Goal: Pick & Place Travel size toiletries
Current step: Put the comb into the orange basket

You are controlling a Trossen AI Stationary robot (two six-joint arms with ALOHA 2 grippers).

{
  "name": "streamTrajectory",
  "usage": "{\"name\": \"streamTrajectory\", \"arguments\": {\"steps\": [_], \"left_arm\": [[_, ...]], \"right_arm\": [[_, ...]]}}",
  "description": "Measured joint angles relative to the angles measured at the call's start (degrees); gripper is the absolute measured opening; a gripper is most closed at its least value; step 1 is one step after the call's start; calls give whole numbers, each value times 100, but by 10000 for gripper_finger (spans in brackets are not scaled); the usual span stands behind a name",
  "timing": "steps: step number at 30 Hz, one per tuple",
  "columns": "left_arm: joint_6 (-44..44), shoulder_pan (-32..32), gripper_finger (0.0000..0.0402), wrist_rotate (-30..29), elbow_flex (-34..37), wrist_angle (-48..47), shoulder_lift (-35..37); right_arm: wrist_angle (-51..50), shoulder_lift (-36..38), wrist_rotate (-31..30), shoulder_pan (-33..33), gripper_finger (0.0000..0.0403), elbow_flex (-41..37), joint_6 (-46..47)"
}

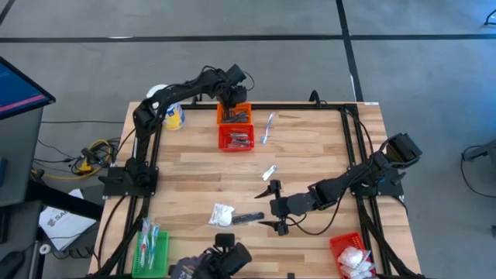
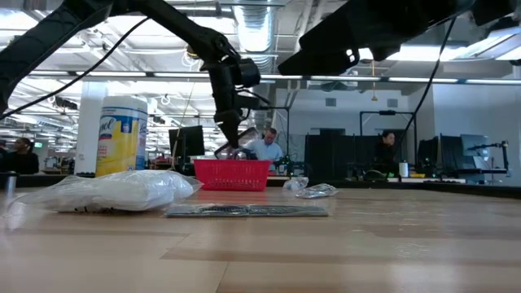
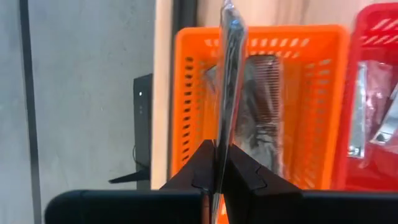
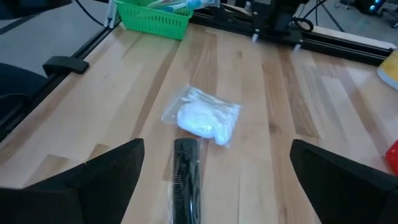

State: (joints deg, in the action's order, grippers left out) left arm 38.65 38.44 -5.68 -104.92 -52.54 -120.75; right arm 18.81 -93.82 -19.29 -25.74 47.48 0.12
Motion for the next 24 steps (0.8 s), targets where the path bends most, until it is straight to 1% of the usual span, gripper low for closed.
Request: {"name": "streamTrajectory", "arguments": {"steps": [5, 14, 17, 24], "left_arm": [[142, -147, 5, 2, 124, 21, 0], [113, -162, 6, 4, 159, 98, -31], [-12, -138, 6, 161, 159, 99, -183], [-30, -136, 6, 135, 159, 117, -538]], "right_arm": [[8, -2, -2, 4, 397, 0, 55], [8, -2, -2, 2, 397, 0, 55], [2, -4, -2, 2, 396, 0, 55], [-30, -4, -2, 0, 398, 0, 80]]}}
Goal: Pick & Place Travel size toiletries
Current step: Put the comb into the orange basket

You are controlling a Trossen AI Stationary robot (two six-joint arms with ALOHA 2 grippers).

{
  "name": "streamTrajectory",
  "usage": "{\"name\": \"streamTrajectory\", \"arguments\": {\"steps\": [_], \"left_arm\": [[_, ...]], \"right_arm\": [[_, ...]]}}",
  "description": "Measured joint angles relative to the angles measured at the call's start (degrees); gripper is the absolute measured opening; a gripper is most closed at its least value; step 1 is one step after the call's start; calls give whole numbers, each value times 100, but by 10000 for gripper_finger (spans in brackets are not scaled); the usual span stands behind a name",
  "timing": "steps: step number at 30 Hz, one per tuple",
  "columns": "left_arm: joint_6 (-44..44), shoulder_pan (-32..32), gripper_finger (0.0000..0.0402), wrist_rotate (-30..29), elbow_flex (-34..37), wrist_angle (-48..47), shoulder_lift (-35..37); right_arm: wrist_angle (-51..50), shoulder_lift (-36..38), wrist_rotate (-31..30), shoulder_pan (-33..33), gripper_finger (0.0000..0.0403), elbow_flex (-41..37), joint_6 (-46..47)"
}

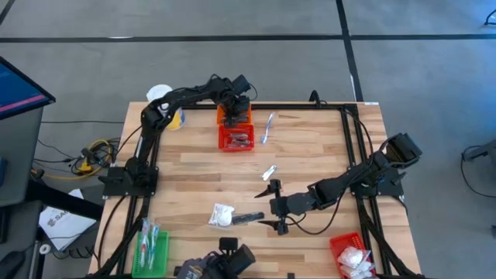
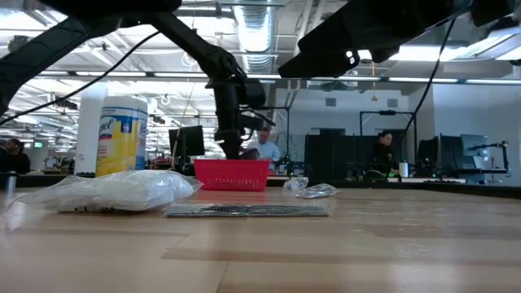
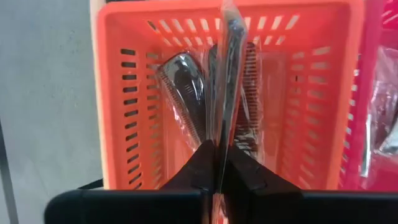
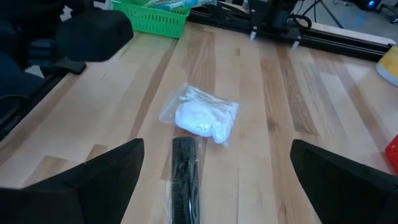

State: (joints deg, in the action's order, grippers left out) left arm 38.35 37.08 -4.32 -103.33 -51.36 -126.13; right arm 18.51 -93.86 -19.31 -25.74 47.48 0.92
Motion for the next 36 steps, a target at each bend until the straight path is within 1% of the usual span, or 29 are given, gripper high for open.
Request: {"name": "streamTrajectory", "arguments": {"steps": [9, 12, 16, 21, 27, 32, 36], "left_arm": [[20, 94, 6, -19, 0, 119, -40], [-21, 96, 12, -39, 0, 125, -41], [-77, 88, 30, -112, 0, 144, -41], [-103, 88, 57, -464, 0, 161, -39], [-111, 83, 93, -516, 0, 156, -40], [-114, 57, 119, -989, -2, 145, 29], [-114, 55, 135, -1143, -2, 137, 226]], "right_arm": [[-9, 0, -2, 2, 394, 0, 16], [-7, 0, -2, 2, 393, 0, 19], [-8, 0, -2, 2, 394, 0, 55], [-26, 0, -2, 2, 396, 0, 58], [-51, -2, -2, 2, 397, 0, 58], [-51, -2, -3, 2, 397, 0, 58], [-69, -2, -4, 0, 396, 0, 58]]}}
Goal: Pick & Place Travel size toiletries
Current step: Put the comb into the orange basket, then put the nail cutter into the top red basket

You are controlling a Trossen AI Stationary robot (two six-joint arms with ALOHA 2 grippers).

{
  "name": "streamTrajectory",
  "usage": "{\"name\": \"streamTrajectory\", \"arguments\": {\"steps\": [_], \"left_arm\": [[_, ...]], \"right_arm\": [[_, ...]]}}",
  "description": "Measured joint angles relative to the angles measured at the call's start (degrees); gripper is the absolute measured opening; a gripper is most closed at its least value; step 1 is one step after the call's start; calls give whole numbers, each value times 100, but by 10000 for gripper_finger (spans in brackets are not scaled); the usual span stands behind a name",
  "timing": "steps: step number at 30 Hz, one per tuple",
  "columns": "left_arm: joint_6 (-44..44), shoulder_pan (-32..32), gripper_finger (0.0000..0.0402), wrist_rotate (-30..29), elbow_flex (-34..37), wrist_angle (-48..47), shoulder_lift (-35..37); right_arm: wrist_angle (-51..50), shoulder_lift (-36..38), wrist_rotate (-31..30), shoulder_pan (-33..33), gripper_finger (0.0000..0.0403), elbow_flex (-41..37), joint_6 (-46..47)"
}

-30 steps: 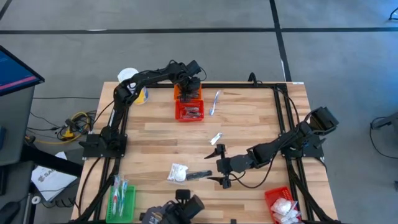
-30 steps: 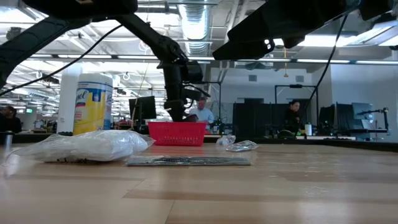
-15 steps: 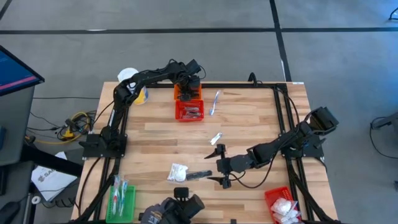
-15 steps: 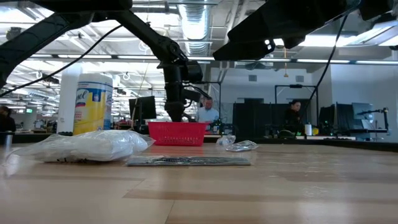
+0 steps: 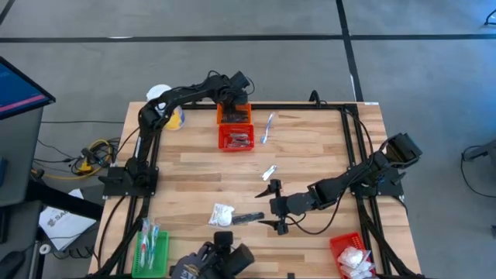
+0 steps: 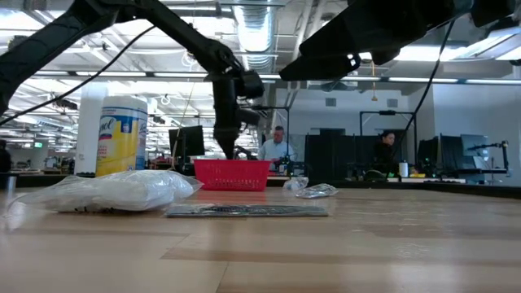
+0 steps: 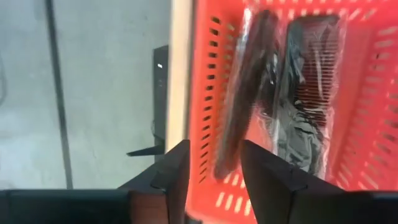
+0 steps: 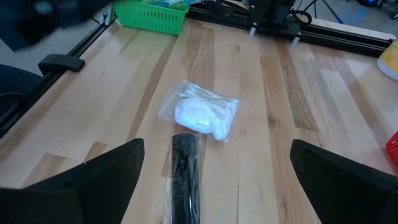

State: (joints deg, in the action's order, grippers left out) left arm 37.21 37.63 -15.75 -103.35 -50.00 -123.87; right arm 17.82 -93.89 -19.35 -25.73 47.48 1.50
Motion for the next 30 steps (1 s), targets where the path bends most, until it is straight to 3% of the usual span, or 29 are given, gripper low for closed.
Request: {"name": "streamTrajectory", "arguments": {"steps": [10, 21, 30], "left_arm": [[-210, -7, 144, 121, -2, 56, 864], [-941, -118, 147, 1112, -2, 52, 1793], [-1288, -583, 147, 1291, -2, 40, 2203]], "right_arm": [[-25, 0, 0, 0, 396, 0, 0], [-25, 0, -2, 0, 397, 0, 2], [-25, 0, -2, 0, 396, 0, 4]]}}
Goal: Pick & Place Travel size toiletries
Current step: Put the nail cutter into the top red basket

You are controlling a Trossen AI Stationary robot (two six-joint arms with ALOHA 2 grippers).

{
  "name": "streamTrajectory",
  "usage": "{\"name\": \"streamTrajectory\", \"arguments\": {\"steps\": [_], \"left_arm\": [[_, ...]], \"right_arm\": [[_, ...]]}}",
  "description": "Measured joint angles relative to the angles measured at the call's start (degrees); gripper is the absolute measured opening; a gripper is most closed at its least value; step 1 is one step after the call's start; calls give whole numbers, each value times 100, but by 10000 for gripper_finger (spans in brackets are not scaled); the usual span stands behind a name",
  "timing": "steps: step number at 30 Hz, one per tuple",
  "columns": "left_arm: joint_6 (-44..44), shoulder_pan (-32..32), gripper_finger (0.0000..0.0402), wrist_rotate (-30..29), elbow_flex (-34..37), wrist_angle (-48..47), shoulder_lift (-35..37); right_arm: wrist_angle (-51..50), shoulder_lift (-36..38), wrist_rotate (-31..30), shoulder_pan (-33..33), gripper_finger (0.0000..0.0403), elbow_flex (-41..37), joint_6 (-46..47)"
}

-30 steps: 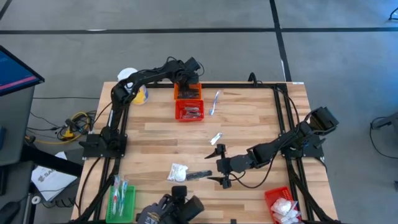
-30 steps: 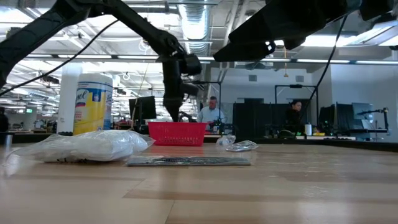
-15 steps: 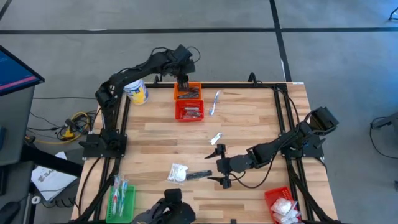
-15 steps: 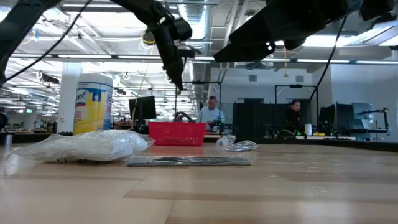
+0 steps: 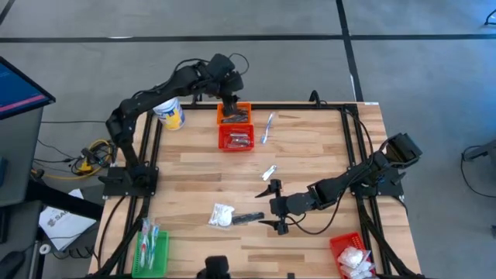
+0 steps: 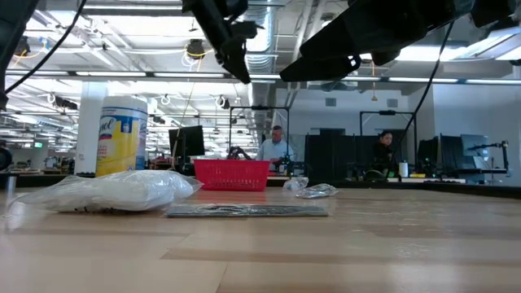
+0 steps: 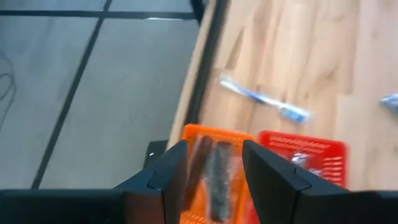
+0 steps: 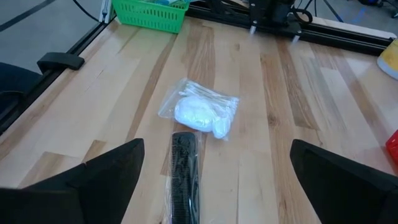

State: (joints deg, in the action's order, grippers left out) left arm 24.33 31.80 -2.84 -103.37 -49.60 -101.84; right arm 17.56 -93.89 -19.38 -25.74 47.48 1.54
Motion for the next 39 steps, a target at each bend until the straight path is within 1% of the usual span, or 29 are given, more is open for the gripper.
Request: {"name": "streamTrajectory", "arguments": {"steps": [10, 13, 17, 21, 29, 35, 39], "left_arm": [[-258, -806, 147, 25, 4, -109, -26], [-351, -1071, 147, 25, 145, -56, -22], [-426, -1381, 147, 25, 590, -55, 35], [-604, -1610, 147, 21, 1178, -29, 55], [-1268, -2047, 147, 43, 2235, 355, 57], [-1870, -2495, 147, 461, 2762, 840, 57], [-2199, -2900, 147, 486, 3067, 990, 117]], "right_arm": [[-44, 0, 0, -7, 396, 0, 52], [-44, 0, 0, -20, 397, 0, 52], [-48, 0, 0, -49, 397, 0, 48], [-61, 0, 0, -50, 396, 0, 48], [-61, 0, 0, -48, 396, 0, 46], [-70, 0, 0, -48, 398, 0, 68], [-150, 0, 0, -48, 396, 0, 150]]}}
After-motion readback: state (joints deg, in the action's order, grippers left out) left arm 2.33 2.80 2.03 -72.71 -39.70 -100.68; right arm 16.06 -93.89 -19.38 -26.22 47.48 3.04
